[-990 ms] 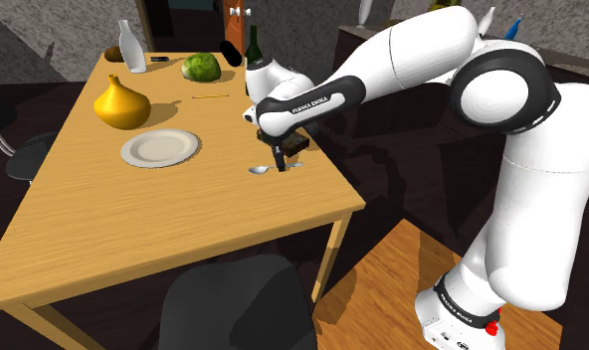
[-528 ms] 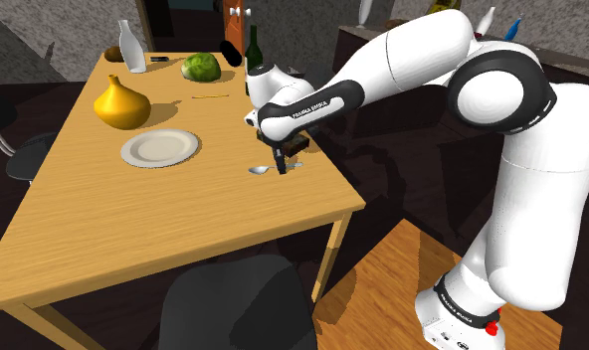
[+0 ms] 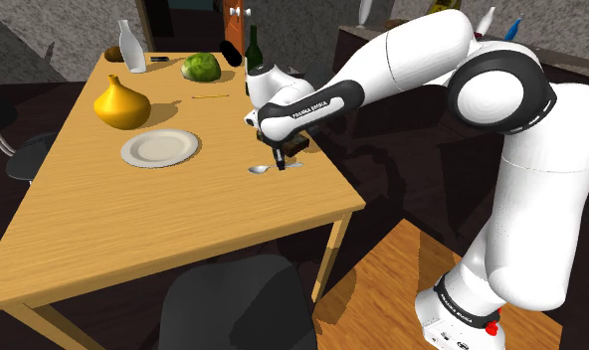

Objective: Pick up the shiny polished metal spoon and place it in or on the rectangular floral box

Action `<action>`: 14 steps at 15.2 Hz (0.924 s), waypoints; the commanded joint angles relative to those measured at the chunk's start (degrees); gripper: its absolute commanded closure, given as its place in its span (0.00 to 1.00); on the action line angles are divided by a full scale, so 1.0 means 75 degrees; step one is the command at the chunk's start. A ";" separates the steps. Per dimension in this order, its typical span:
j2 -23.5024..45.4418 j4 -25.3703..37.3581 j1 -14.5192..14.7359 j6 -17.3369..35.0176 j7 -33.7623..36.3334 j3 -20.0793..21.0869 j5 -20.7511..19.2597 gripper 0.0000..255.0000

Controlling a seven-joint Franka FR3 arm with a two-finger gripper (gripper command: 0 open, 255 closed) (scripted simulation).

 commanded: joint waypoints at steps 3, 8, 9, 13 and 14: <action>0.0000 0.0000 0.0000 0.0000 0.0000 0.0000 0.0000 1.00; -0.0185 0.0153 0.0001 -0.0328 -0.0092 0.0015 0.0050 1.00; -0.0228 0.0195 0.0001 -0.0411 -0.0115 0.0019 0.0062 1.00; -0.0388 0.0384 0.0004 -0.0750 -0.0206 0.0031 0.0107 1.00; -0.0424 0.0435 0.0005 -0.0835 -0.0228 0.0034 0.0118 1.00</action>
